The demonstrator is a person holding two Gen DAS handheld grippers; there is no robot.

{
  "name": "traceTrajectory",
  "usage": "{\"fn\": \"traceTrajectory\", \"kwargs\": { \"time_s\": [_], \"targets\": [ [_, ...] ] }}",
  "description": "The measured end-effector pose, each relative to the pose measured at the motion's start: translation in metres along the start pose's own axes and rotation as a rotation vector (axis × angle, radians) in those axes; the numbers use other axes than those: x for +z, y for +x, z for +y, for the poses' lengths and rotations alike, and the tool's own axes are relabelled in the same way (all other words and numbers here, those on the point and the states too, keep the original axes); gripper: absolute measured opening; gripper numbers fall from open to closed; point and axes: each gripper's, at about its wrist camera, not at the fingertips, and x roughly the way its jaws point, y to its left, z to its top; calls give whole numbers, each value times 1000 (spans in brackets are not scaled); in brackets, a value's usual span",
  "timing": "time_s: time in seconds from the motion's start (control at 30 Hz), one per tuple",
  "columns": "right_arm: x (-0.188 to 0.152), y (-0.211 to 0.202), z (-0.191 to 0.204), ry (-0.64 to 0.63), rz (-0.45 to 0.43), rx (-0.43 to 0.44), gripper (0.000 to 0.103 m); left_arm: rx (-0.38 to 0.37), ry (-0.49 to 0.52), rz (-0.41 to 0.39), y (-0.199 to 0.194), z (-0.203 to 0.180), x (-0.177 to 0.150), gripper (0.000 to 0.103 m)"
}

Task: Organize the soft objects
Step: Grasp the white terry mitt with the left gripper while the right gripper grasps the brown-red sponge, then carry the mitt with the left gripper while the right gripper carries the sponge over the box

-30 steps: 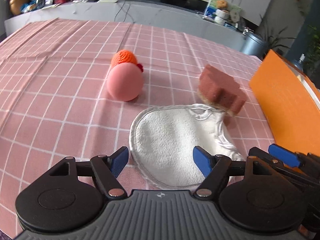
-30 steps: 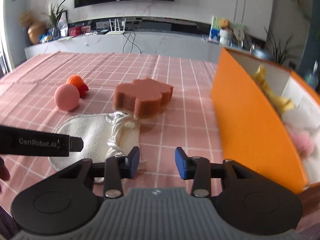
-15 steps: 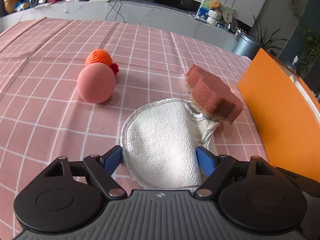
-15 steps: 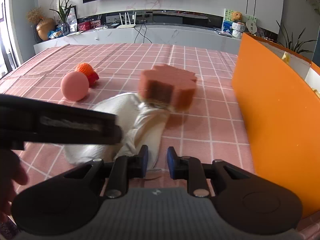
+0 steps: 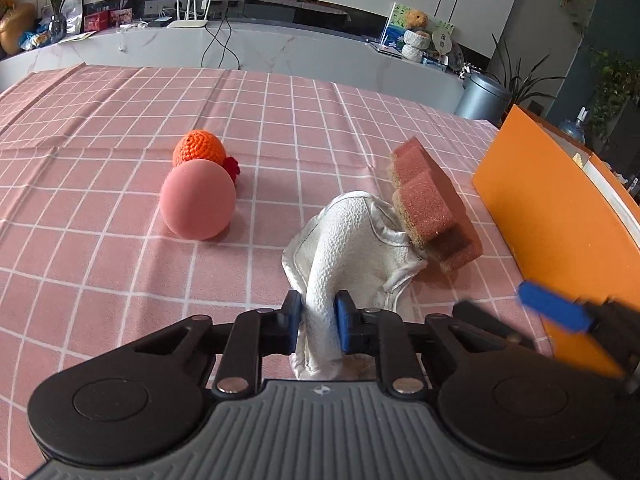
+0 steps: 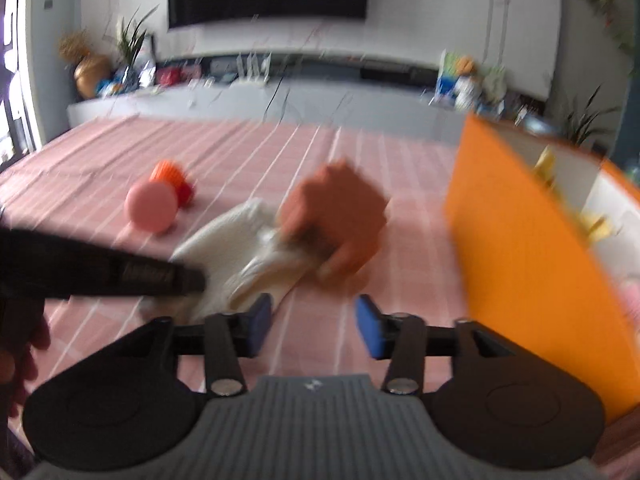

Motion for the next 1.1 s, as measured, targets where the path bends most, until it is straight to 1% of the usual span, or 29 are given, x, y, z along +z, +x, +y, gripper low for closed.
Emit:
{"fn": "traceTrajectory", "kwargs": {
  "time_s": [0.03, 0.07, 0.13, 0.17, 0.3, 0.37, 0.5, 0.53, 0.57, 0.63, 0.77, 0.97, 1.1],
  "targets": [
    [4, -2, -2, 7, -24, -12, 72, -1, -1, -1, 0, 1, 0, 20],
    [9, -2, -5, 25, -44, -19, 75, 1, 6, -3, 1, 1, 1, 20],
    [20, 2, -12, 76, -62, -12, 78, 10, 31, -10, 2, 0, 2, 20],
    [25, 6, -16, 98, -58, -3, 82, 9, 35, -11, 3, 0, 3, 20],
    [42, 27, -25, 186, -43, 13, 87, 3, 53, -10, 7, 1, 8, 20],
    [47, 39, -26, 223, -19, 22, 91, 6, 69, -13, 10, 0, 9, 20],
    [49, 62, -30, 317, 31, 48, 90, 13, 94, -15, 10, -4, 9, 20],
    [49, 67, -32, 337, 40, 56, 87, 13, 95, -15, 10, -4, 9, 20],
    [48, 71, -34, 351, 48, 66, 76, 12, 93, -15, 10, -4, 10, 20],
    [47, 77, -35, 352, 63, 74, 72, 8, 90, -14, 11, -3, 10, 20],
    [42, 72, -31, 310, 43, 64, 65, 6, 92, -16, 11, -2, 10, 20],
    [38, 48, -25, 230, 10, 25, 63, 0, 85, -13, 6, 0, 7, 20],
    [34, 24, -19, 136, -32, 2, 63, -1, 84, -12, -2, 0, 3, 19]
  ]
}}
